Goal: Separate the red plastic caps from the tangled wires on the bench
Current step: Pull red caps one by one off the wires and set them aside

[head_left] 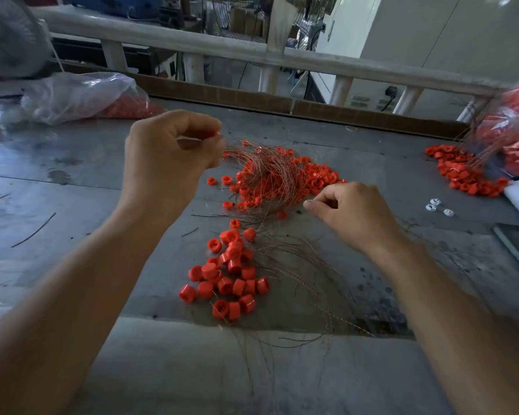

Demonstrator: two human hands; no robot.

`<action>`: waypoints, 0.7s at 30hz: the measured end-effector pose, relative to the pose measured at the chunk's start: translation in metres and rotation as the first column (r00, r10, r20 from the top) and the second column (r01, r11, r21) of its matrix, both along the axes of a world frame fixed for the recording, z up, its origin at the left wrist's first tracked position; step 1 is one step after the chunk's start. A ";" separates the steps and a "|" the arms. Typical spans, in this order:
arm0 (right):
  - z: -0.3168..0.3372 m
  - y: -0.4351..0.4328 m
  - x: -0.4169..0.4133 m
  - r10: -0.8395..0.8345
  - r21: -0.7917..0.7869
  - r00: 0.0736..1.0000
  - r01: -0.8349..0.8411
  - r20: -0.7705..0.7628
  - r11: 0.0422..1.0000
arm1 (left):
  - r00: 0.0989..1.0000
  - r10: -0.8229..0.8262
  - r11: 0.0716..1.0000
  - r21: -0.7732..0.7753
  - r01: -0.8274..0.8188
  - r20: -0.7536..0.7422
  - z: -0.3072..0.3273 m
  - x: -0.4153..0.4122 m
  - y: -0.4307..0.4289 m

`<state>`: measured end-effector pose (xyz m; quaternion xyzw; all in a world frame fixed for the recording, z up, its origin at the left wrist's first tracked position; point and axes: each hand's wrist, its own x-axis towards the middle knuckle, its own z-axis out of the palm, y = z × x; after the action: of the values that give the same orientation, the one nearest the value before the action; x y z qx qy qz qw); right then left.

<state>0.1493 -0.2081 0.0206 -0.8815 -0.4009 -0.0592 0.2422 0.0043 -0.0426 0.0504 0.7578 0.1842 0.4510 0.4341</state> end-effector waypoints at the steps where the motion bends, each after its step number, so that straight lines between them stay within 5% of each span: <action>1: 0.000 0.000 -0.001 0.019 0.018 1.000 -0.019 0.004 1.000 | 0.999 -0.026 0.999 -0.031 0.027 0.036 0.001 -0.001 -0.002; 7: 0.009 0.005 -0.025 0.301 0.395 0.950 -0.247 -0.080 0.885 | 0.957 -0.236 0.932 -0.240 0.272 0.168 -0.005 -0.004 -0.018; 11: 0.010 0.011 -0.049 0.498 0.520 0.853 -0.357 -0.158 0.776 | 0.948 -0.273 0.931 -0.203 0.302 0.163 -0.010 0.000 -0.031; 21: 0.008 0.010 -0.047 0.509 0.649 0.762 -0.156 -0.400 0.744 | 0.961 -0.256 0.940 -0.204 0.272 0.105 -0.019 0.005 -0.039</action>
<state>0.1020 -0.1980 0.0282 -0.6509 -0.4329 0.1258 0.6108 0.0088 -0.0813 0.0311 0.7060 0.1119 0.3948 0.5772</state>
